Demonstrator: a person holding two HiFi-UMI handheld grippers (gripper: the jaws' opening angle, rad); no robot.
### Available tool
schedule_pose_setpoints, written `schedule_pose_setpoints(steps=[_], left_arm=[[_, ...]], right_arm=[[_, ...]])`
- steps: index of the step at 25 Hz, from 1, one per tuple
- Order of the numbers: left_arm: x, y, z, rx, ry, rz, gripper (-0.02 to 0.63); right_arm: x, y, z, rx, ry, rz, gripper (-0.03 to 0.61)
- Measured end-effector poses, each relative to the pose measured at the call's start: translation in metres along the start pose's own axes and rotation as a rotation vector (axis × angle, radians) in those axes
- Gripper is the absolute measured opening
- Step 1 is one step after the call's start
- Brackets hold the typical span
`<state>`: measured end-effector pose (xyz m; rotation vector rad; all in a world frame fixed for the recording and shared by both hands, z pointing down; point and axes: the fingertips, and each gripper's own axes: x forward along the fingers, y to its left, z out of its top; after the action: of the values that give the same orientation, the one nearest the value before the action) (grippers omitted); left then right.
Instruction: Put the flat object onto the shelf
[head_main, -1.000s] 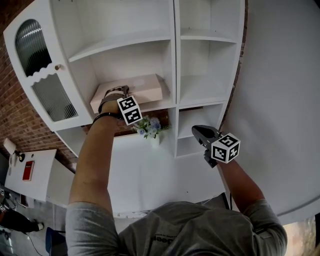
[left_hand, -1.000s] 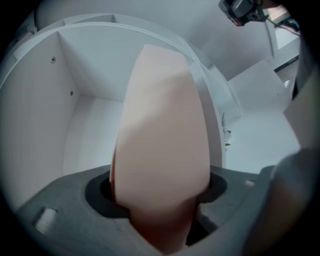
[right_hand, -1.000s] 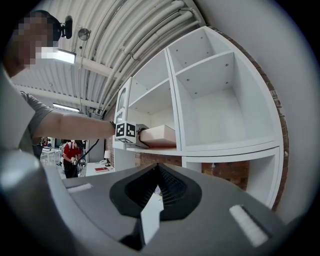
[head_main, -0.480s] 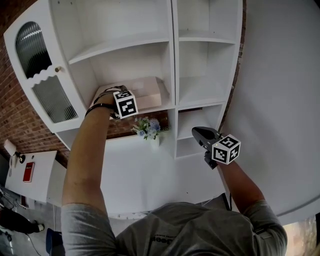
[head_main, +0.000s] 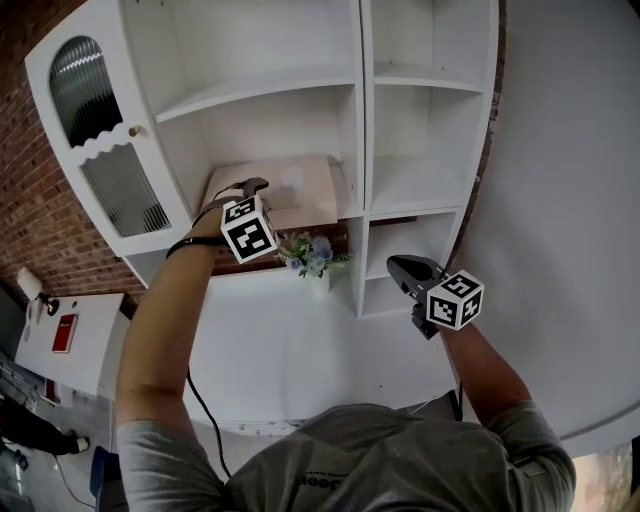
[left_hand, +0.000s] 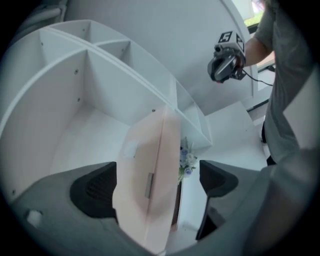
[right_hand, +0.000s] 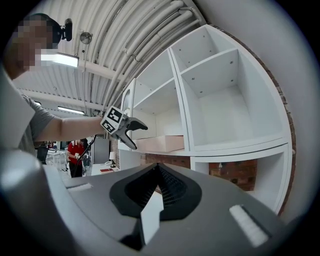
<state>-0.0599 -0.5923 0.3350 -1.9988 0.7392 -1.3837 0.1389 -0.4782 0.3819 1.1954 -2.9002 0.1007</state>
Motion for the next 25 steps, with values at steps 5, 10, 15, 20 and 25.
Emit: schedule_pose_setpoints(steps=[5, 10, 15, 20, 25], left_arm=[[-0.067, -0.032, 0.011, -0.111, -0.233, 0.106, 0.521], [-0.113, -0.084, -0.006, -0.262, -0.385, 0.159, 0.471], [-0.128, -0.131, -0.032, -0.480, -0.497, 0.172, 0.396], [-0.132, -0.161, -0.064, -0.776, -0.614, 0.157, 0.322], [-0.133, -0.181, -0.089, -0.982, -0.706, 0.138, 0.259]], right_arm=[[0.008, 0.010, 0.001, -0.010, 0.000, 0.023, 0.009], [0.016, 0.021, 0.005, -0.026, 0.005, 0.044, 0.009], [0.023, 0.038, 0.007, -0.041, 0.005, 0.067, 0.009], [0.027, 0.053, 0.006, -0.046, 0.012, 0.085, 0.009], [0.028, 0.062, -0.001, -0.042, 0.028, 0.096, 0.009]])
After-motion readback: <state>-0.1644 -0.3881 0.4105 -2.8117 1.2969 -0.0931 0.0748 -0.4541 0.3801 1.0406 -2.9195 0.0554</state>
